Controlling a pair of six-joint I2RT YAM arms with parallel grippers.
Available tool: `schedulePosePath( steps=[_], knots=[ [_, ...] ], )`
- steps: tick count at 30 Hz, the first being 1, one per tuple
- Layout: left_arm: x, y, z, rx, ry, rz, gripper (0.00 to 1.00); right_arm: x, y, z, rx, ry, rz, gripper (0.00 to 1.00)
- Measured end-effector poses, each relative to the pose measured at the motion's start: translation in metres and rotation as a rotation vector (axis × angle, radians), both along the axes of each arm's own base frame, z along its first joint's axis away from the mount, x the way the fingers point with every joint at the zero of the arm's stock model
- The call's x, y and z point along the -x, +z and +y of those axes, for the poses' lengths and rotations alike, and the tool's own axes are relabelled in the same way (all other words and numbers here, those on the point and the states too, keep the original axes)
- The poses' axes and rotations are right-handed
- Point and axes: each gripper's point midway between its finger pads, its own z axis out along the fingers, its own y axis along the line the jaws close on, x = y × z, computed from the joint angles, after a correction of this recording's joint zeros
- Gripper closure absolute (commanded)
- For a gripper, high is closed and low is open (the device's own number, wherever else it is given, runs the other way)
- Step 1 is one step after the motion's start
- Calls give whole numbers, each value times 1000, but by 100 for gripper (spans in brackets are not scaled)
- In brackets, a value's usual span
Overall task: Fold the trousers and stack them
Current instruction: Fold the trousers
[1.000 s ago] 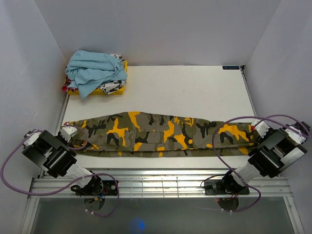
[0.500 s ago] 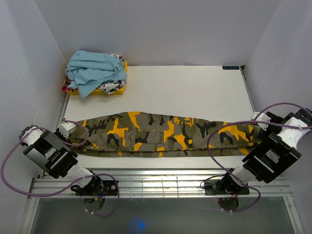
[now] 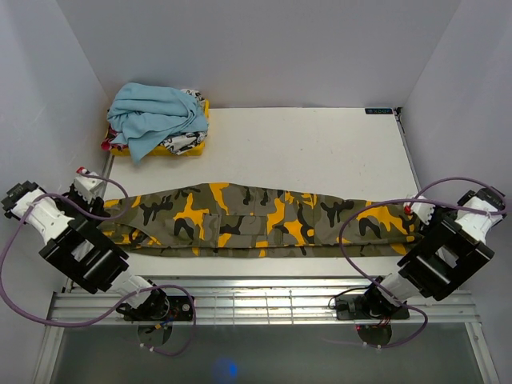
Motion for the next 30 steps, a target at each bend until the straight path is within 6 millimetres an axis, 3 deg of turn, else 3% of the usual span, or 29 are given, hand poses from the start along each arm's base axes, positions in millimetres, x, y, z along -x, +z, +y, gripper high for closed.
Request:
schedulePosePath(
  steps=[4, 7, 10, 11, 14, 17, 21, 24, 28, 30],
  knots=[
    [1, 0, -5, 10, -9, 9, 29, 3, -18, 9, -5, 19, 19, 37],
    [2, -2, -7, 23, -8, 14, 29, 9, -37, 18, -2, 42, 49, 44],
    [5, -8, -14, 47, -12, 26, 29, 11, -49, 20, 14, 67, 71, 86],
    [6, -11, -19, 61, -13, 36, 32, 10, -50, 19, 22, 67, 73, 92],
    [12, -26, -33, 110, -8, 82, 38, 0, -45, 17, 34, 77, 54, 92],
    [14, -43, -39, 156, 28, 132, 44, -30, -11, 9, 54, 85, -21, 92],
    [15, -77, -33, 227, 124, 229, 51, -90, 64, 0, 132, 110, -209, 92],
    [16, -104, -25, 262, 203, 307, 55, -127, 121, 11, 184, 141, -363, 92],
    [15, -122, -14, 272, 289, 368, 63, -144, 168, 51, 225, 235, -543, 92],
    [16, -127, -9, 262, 319, 389, 67, -132, 172, 60, 295, 280, -628, 92]
  ],
)
